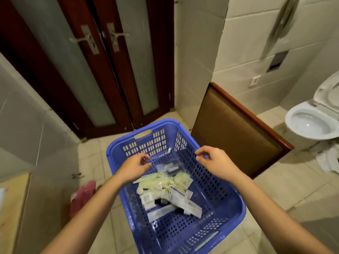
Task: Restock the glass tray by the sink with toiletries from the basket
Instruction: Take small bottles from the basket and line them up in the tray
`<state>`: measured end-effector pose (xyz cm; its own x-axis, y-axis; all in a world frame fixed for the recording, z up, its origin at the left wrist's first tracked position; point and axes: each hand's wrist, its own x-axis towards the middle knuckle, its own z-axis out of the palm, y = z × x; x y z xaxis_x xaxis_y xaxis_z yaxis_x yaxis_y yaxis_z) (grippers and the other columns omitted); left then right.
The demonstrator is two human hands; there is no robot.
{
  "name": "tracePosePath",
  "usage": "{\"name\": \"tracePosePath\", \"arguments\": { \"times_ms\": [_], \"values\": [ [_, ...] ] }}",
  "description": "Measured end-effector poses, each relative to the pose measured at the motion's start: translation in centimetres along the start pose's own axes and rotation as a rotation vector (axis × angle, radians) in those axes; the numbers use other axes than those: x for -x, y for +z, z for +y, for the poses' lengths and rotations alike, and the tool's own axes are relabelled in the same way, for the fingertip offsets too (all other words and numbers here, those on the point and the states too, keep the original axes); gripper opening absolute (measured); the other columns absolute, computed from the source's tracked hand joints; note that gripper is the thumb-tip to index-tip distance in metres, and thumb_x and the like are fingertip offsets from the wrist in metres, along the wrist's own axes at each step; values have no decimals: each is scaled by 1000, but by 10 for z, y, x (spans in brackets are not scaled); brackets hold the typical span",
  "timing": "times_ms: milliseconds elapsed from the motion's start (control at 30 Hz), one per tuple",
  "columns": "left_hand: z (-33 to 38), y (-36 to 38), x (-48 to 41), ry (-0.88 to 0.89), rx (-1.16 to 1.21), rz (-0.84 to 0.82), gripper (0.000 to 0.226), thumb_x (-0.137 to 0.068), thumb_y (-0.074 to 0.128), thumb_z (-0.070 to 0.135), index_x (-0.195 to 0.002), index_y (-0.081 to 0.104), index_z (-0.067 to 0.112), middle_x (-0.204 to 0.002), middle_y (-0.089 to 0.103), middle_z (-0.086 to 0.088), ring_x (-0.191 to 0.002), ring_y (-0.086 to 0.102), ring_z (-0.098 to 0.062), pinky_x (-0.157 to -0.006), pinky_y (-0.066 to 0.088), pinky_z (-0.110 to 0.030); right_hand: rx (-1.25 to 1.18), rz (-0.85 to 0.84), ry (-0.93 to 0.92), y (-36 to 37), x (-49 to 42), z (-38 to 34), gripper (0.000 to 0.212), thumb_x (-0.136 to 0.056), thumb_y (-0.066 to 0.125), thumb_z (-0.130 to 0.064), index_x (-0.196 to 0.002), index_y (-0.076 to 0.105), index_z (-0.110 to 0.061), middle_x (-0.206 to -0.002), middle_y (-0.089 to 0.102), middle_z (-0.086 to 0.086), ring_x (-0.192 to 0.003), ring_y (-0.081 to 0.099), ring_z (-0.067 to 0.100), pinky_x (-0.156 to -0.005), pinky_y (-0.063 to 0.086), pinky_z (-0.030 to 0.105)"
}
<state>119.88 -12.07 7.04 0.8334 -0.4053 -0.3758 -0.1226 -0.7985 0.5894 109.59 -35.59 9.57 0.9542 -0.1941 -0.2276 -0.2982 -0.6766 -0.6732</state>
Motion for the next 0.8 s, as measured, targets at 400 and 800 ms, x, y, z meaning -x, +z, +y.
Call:
{"name": "tracePosePath", "arguments": {
  "times_ms": [400, 800],
  "values": [
    [-110, 83, 5, -164, -123, -341, 31, -96, 49, 29, -124, 51, 16, -104, 59, 1, -94, 59, -18, -77, 45, -27, -15, -327, 272, 126, 8, 62, 25, -99, 45, -23, -121, 53, -13, -118, 58, 4, -87, 54, 19, -72, 37, 26],
    [-133, 189, -30, -40, -446, -468, 34, -98, 41, 30, -129, 45, 15, -118, 56, -8, -101, 57, -27, -75, 47, -34, 105, -467, 388, 216, -11, 147, 28, -98, 45, -20, -120, 57, -9, -112, 64, 16, -84, 60, 26, -71, 47, 35]
  ]
}}
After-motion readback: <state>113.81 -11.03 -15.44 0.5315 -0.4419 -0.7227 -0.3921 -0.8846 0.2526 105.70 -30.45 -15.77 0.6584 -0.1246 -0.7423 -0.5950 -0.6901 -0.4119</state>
